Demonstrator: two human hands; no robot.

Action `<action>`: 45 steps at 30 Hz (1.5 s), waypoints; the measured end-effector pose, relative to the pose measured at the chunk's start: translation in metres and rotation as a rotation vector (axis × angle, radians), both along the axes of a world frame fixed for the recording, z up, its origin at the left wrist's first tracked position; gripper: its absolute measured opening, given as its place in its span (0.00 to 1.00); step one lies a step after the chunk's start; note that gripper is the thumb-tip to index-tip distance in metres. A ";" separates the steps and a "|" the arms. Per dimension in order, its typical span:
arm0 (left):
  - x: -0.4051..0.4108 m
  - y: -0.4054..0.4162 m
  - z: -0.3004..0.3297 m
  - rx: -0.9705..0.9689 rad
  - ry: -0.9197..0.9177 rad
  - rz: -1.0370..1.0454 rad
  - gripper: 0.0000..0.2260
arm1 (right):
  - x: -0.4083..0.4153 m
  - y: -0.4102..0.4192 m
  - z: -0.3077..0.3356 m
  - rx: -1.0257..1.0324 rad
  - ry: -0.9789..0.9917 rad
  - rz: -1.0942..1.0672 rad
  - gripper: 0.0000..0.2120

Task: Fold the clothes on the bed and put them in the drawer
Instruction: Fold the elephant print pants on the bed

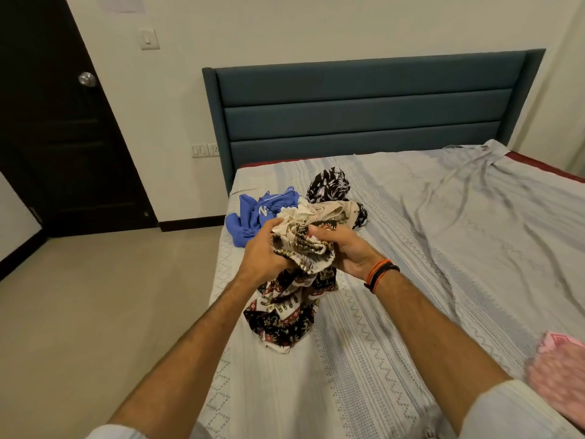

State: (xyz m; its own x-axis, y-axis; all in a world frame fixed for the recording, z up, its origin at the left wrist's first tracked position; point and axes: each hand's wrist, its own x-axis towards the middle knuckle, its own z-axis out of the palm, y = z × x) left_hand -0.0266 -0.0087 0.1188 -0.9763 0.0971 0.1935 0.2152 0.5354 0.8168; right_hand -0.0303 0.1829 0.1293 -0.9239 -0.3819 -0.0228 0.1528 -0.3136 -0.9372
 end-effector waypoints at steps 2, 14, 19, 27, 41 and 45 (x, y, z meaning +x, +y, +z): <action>0.004 -0.001 0.004 0.024 0.059 0.120 0.29 | 0.000 0.004 0.000 -0.053 0.017 -0.003 0.29; 0.013 0.006 0.012 0.004 -0.059 -0.179 0.21 | 0.010 -0.014 0.001 0.305 0.159 -0.217 0.23; 0.008 0.000 0.009 -0.152 0.227 0.179 0.24 | 0.015 -0.020 0.023 0.433 0.141 -0.200 0.25; 0.005 -0.022 0.034 -0.402 -0.027 0.123 0.15 | -0.007 -0.003 0.040 0.771 0.327 -0.321 0.13; 0.028 -0.062 0.090 -0.298 0.113 0.332 0.10 | 0.009 0.015 0.080 1.139 0.445 -0.651 0.07; 0.040 -0.067 0.116 0.019 0.155 0.409 0.10 | 0.016 0.022 0.113 0.857 0.489 -0.819 0.07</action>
State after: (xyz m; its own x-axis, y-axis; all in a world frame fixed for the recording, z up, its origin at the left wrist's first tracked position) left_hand 0.0129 -0.0759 0.2352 -0.8932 -0.2961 0.3384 0.1092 0.5872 0.8020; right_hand -0.0144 0.2050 0.2423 -0.8628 0.2677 0.4289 -0.2135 0.5761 -0.7890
